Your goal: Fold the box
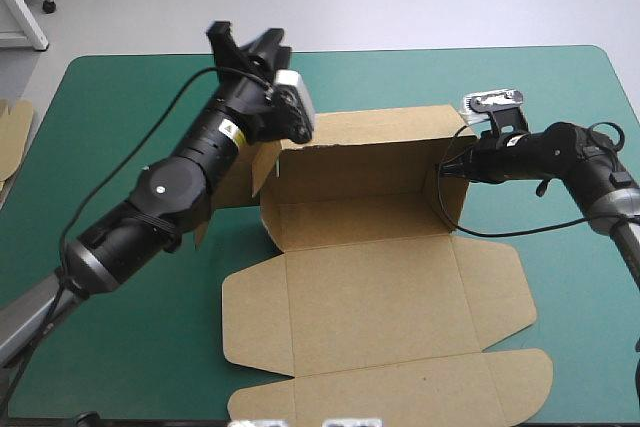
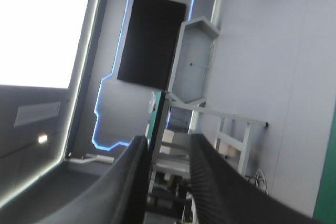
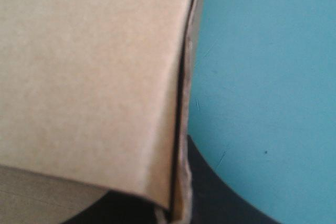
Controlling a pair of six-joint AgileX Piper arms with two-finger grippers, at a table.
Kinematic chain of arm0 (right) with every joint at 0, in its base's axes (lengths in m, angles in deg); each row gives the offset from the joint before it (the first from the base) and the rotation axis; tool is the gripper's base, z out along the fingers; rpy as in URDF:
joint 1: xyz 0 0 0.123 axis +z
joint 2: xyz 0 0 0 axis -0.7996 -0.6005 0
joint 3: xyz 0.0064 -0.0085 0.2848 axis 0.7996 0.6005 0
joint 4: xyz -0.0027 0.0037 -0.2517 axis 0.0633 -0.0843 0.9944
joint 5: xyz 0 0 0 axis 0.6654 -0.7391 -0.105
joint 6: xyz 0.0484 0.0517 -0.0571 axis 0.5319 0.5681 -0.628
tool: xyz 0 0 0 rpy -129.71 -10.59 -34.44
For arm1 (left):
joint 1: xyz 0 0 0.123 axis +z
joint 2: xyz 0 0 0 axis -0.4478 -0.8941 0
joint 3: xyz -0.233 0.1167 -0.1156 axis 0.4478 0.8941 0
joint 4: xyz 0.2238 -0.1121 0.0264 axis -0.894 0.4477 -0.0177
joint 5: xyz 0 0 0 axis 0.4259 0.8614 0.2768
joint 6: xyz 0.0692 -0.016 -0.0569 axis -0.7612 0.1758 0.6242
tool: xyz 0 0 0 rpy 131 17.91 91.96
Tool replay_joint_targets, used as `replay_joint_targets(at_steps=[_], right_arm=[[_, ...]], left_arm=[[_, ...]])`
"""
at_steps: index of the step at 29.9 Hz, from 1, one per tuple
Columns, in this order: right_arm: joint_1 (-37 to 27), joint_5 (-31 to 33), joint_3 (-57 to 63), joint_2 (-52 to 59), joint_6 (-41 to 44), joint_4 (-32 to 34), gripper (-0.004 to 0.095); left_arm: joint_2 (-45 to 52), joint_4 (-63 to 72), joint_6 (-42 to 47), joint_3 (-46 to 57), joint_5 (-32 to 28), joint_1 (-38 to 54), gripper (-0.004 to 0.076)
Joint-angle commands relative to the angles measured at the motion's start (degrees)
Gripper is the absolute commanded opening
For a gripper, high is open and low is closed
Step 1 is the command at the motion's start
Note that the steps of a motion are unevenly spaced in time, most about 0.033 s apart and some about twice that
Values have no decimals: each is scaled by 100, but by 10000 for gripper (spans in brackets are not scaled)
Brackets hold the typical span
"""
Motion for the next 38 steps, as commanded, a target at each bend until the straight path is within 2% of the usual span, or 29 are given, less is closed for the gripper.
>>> replay_joint_targets(at_steps=[1, 6, 10, 13, 15, 17, 19, 22, 29, 34, 38], right_arm=[[-62, -64, -166, 210, 33, 75, -30], [-62, 49, -166, 210, 52, 78, -30], [-62, 53, -166, 210, 343, 314, -30], [-62, 110, -166, 210, 671, 648, -30], [-62, 157, -166, 210, 910, 856, -30], [-62, 203, -166, 210, 985, 923, -30], [-62, 227, -190, 210, 1056, 993, -30], [-62, 303, -369, 210, 1074, 1008, -30], [-62, 563, -1080, 210, 1237, 1150, -30], [-62, 1319, -1896, -18, 1390, 1569, -30], [-62, 1900, -2596, -401, 1479, 1606, -30]], left_arm=[[231, -209, 501, -313, 76, 842, 196], [220, -186, 1257, -313, -111, 2474, 196], [99, -116, 1943, -249, 10, 3629, 196], [-5, 1114, 2271, -133, 278, 4177, 196], [-82, 2463, 2241, -108, 882, 4302, 196], [-213, 3731, 1821, -108, 1674, 4298, 196], [-337, 4745, 914, -108, 2119, 4298, 191], [-442, 5830, -137, -108, 2331, 4298, 159], [-493, 7263, -821, -108, 2537, 4298, 83], [-502, 8005, -1499, -119, 2993, 4298, 78], [-502, 8215, -1720, -119, 3238, 4298, 78]])
